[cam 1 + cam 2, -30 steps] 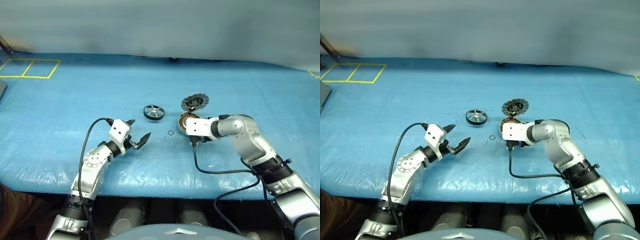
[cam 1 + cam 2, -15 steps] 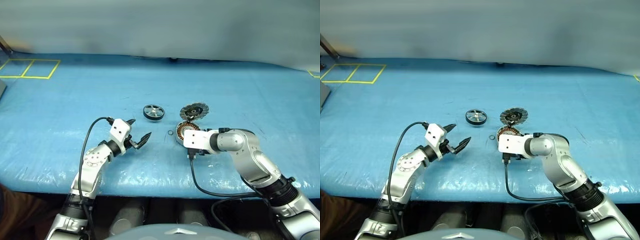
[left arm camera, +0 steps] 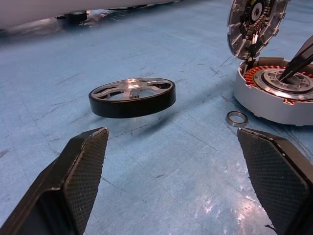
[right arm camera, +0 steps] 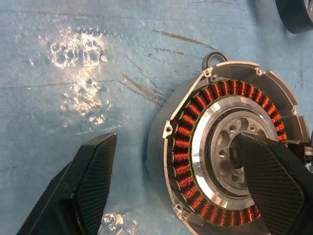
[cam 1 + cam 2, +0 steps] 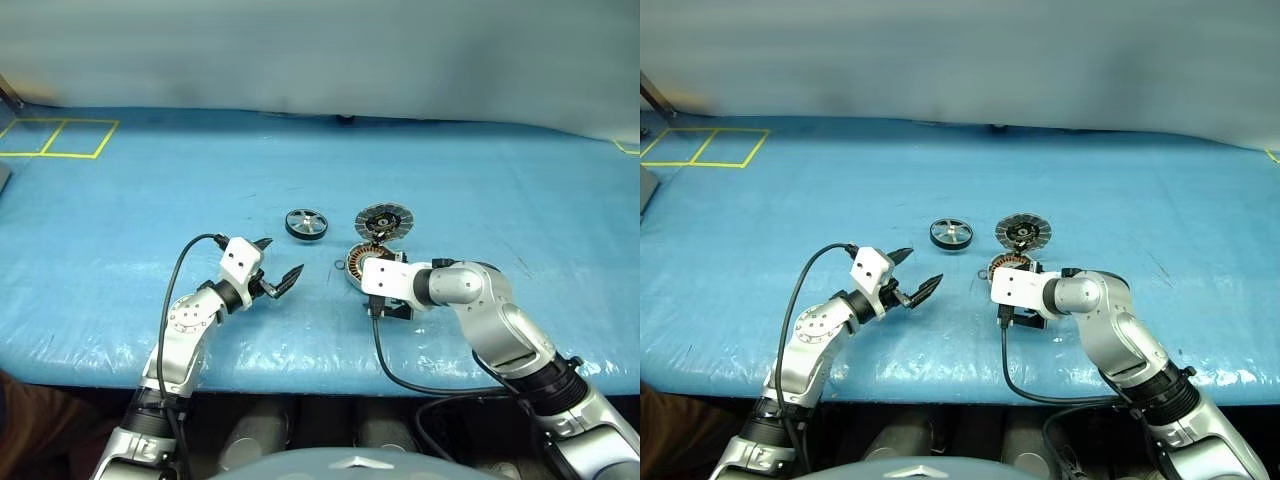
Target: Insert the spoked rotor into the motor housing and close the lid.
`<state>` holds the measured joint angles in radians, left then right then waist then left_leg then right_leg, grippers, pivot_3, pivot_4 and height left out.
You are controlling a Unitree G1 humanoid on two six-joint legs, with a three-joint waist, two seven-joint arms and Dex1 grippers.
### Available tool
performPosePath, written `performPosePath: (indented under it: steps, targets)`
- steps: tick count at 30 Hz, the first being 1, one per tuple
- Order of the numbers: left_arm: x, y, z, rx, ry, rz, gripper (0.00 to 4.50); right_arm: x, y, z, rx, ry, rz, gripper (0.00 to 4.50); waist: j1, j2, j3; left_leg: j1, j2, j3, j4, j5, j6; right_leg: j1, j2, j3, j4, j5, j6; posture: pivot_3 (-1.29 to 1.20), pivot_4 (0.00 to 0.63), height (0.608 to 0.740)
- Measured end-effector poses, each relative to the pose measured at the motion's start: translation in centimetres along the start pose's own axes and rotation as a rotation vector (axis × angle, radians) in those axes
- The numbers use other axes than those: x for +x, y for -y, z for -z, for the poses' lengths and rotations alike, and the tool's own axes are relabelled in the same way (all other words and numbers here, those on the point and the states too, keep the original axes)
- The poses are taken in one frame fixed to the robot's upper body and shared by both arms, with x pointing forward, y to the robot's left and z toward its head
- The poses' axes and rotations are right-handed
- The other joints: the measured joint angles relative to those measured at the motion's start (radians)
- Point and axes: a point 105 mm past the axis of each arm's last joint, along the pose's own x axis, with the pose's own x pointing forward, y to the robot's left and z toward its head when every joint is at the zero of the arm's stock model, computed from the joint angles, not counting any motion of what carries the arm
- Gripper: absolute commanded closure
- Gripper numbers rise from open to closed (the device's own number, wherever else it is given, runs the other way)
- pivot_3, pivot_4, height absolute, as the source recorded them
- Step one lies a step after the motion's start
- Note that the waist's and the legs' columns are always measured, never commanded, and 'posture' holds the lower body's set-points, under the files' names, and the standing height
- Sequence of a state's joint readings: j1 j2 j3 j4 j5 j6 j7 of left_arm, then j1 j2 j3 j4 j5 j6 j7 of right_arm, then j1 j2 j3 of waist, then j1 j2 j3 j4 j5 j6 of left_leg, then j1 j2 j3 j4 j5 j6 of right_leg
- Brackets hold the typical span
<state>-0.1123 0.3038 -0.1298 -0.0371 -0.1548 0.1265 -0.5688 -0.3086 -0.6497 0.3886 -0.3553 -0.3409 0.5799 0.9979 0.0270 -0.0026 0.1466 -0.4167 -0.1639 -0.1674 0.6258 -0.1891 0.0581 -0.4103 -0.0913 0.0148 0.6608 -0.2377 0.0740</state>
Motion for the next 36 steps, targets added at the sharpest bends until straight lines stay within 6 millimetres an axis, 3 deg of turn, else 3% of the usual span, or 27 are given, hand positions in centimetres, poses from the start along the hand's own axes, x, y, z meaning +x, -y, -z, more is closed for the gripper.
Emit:
performPosePath:
  steps: [8, 13, 21, 27, 36]
  targets:
    - [0.4, 1.0, -0.1, 0.018, -0.004, 0.076, 0.0, -2.6, 1.8, -2.3, 0.019, 0.125, 0.108, 0.43, 0.002, 0.0, 0.0, -0.001, 0.0, 0.0, 0.0, 0.0, 0.0, 0.0, 0.0, 0.0, 0.0, 0.0, 0.0, 0.0, 0.15, 0.74]
    - [0.7, 2.0, 0.0, 0.042, -0.003, 0.164, 0.0, -4.1, 1.6, -3.0, 0.178, 0.269, 0.142, 0.43, 0.006, 0.0, 0.0, -0.001, 0.0, -0.001, 0.0, 0.0, 0.0, 0.0, -0.001, 0.0, -0.001, 0.0, 0.0, 0.0, 0.15, 0.74]
    - [2.4, 2.8, 1.7, 0.074, -0.05, 0.247, 0.0, -4.1, -2.6, -0.8, 0.571, 0.447, 0.047, 0.43, 0.01, 0.001, 0.0, -0.001, -0.001, -0.001, 0.0, 0.0, 0.001, 0.0, -0.001, 0.0, -0.001, 0.0, 0.0, 0.0, 0.15, 0.74]
    - [3.9, 3.1, 3.1, 0.079, -0.107, 0.292, 0.0, -4.1, -2.8, 0.3, 0.639, 0.435, 0.091, 0.43, 0.001, 0.001, 0.0, 0.0, 0.0, 0.0, 0.0, 0.0, 0.001, 0.0, 0.0, 0.0, 0.0, 0.0, 0.001, 0.0, 0.15, 0.74]
    - [5.8, 3.3, 3.1, 0.121, -0.11, 0.344, 0.0, -4.0, -2.4, 0.9, 0.655, 0.42, 0.12, 0.43, 0.003, 0.001, 0.0, 0.0, 0.0, 0.0, 0.001, 0.0, 0.001, 0.002, -0.001, -0.001, -0.001, 0.0, 0.002, 0.0, 0.15, 0.74]
